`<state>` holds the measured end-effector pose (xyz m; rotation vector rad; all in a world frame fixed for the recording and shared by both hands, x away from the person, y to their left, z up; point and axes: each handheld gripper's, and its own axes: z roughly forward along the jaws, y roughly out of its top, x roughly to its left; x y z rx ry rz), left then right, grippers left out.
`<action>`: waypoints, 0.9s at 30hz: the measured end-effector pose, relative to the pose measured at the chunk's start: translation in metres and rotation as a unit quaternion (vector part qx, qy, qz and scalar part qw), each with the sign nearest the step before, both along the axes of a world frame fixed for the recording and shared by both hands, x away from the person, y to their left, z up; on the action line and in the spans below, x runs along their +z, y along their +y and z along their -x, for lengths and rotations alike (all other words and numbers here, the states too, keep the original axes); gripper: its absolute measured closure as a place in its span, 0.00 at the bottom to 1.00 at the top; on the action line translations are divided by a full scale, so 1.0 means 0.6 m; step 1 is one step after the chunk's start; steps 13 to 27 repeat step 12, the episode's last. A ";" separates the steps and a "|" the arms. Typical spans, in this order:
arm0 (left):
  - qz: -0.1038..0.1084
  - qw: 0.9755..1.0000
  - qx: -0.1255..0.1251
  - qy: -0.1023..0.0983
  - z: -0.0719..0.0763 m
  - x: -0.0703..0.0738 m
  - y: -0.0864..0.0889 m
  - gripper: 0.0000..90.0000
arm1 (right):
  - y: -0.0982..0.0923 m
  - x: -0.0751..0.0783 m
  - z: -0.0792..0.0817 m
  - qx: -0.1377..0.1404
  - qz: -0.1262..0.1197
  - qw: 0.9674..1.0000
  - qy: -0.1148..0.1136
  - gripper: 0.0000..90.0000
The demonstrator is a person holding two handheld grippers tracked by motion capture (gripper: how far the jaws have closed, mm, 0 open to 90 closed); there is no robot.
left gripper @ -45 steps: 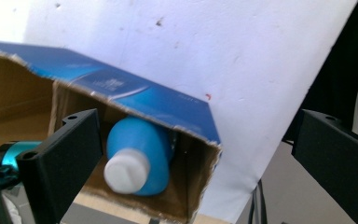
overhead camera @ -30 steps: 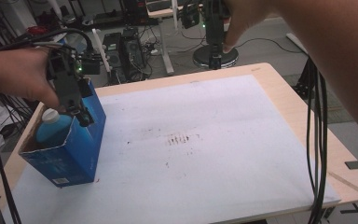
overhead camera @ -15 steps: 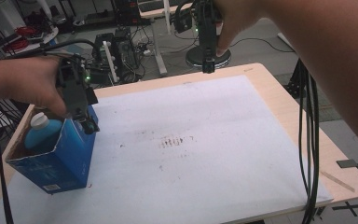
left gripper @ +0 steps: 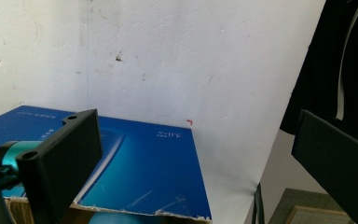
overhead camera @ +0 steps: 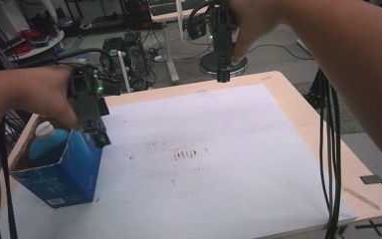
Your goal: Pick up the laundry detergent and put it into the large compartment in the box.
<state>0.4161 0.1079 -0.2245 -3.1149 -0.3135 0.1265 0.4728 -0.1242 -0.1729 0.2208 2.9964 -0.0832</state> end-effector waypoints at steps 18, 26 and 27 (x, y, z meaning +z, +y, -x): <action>0.004 1.000 -0.003 0.002 -0.003 -0.006 0.001 0.02 | 0.000 -0.005 -0.005 0.005 0.003 1.000 0.001 0.03; 0.004 1.000 -0.003 0.002 -0.003 -0.006 0.001 0.02 | 0.000 -0.005 -0.005 0.005 0.003 1.000 0.001 0.03; 0.004 1.000 -0.003 0.002 -0.003 -0.006 0.001 0.02 | 0.000 -0.005 -0.005 0.005 0.003 1.000 0.001 0.03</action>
